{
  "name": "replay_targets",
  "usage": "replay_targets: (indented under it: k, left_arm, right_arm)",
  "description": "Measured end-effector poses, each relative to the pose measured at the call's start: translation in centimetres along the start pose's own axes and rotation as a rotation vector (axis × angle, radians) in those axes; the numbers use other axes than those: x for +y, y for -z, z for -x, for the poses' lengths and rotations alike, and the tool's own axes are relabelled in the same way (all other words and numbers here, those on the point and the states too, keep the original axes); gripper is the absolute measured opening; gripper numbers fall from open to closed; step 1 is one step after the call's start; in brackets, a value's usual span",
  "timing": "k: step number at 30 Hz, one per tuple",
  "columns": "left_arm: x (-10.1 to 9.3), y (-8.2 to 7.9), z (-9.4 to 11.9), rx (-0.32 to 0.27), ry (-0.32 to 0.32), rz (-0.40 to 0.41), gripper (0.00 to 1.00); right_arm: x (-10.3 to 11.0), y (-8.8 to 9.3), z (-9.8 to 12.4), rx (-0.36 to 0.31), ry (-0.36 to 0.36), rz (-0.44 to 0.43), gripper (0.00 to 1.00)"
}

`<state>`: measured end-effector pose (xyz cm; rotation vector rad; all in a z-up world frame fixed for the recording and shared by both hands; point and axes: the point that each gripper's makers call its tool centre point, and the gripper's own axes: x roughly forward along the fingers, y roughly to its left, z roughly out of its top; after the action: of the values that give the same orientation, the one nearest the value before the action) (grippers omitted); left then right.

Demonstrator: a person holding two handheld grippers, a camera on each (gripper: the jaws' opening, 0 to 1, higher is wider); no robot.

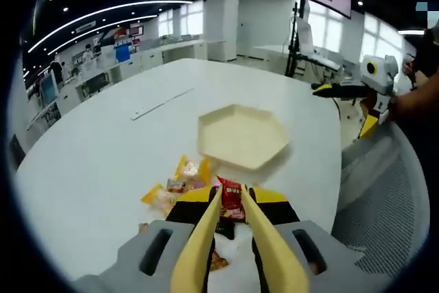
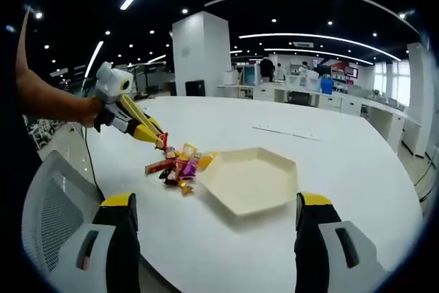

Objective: Place the target food into the container with the food tongs after gripping and lifting it, then release it inside without dropping or visibly crushing the food.

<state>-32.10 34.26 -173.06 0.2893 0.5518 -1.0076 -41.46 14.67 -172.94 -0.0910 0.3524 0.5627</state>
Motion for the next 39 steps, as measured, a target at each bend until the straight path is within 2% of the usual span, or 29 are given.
replay_targets:
  k: [4, 7, 11, 22, 31, 36, 39]
  left_arm:
    - [0.4, -1.8, 0.6, -0.017, 0.027, -0.042, 0.16]
    - [0.9, -3.0, 0.9, -0.019, 0.032, -0.053, 0.16]
    - [1.5, -4.6, 1.3, -0.051, 0.036, -0.047, 0.16]
    - [1.4, -5.8, 1.1, -0.063, 0.044, -0.053, 0.16]
    - [0.9, -7.3, -0.7, -0.057, 0.07, -0.074, 0.16]
    - [0.4, -8.1, -2.0, -0.055, 0.09, -0.085, 0.16]
    - [0.0, -8.8, -3.2, -0.05, 0.108, -0.097, 0.16]
  right_arm:
    - [-0.4, -0.3, 0.3, -0.019, 0.017, -0.007, 0.94]
    - [-0.4, -0.4, 0.3, -0.022, 0.017, -0.01, 0.96]
    - [-0.3, -0.4, 0.2, -0.023, 0.007, -0.01, 0.99]
    - [-0.2, -0.4, 0.2, -0.024, 0.003, -0.011, 0.99]
    - [-0.2, -0.4, 0.3, -0.022, 0.01, -0.013, 0.99]
    - [0.2, -0.2, 0.0, -0.003, 0.006, 0.038, 1.0]
    - [0.0, -0.2, 0.1, -0.009, 0.008, 0.02, 1.0]
